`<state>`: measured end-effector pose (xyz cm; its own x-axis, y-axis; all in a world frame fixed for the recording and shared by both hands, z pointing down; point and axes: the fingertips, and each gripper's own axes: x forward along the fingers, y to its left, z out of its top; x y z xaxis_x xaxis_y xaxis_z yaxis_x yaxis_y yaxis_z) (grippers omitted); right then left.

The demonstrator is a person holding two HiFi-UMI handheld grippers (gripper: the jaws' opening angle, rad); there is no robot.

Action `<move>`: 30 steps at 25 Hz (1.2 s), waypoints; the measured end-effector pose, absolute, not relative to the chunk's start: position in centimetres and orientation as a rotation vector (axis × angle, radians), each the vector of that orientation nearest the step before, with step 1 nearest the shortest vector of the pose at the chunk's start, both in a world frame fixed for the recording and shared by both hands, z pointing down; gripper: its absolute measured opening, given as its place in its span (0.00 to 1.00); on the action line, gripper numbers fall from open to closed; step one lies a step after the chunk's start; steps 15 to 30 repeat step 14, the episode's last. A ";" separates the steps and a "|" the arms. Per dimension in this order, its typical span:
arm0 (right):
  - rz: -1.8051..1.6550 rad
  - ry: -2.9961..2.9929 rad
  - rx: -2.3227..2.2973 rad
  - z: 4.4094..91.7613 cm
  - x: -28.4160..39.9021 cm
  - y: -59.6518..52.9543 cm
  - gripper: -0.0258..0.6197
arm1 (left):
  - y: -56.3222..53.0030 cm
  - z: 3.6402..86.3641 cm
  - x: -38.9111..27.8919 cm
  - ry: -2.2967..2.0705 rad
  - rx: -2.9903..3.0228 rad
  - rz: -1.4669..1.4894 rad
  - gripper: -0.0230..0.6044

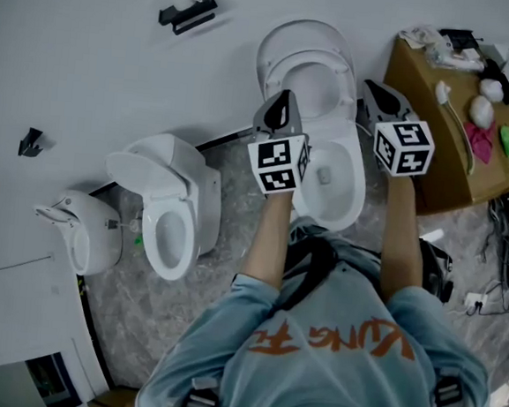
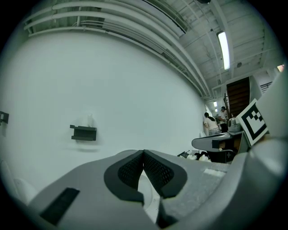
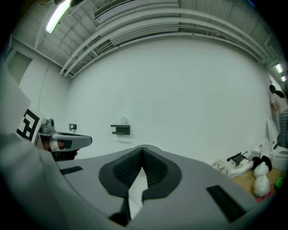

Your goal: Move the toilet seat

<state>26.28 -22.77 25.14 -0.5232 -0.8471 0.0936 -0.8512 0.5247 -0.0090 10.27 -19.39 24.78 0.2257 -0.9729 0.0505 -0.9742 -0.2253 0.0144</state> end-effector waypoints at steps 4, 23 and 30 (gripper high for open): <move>0.063 -2.693 1.466 24.9 25.5 -22.2 0.04 | -19.0 24.8 10.7 -1.920 2.434 0.052 0.04; 0.006 -2.703 1.433 24.7 24.9 -21.3 0.04 | -18.4 25.4 10.3 -1.948 2.414 0.079 0.04; 0.006 -2.703 1.433 24.7 24.9 -21.3 0.04 | -18.4 25.4 10.3 -1.948 2.414 0.079 0.04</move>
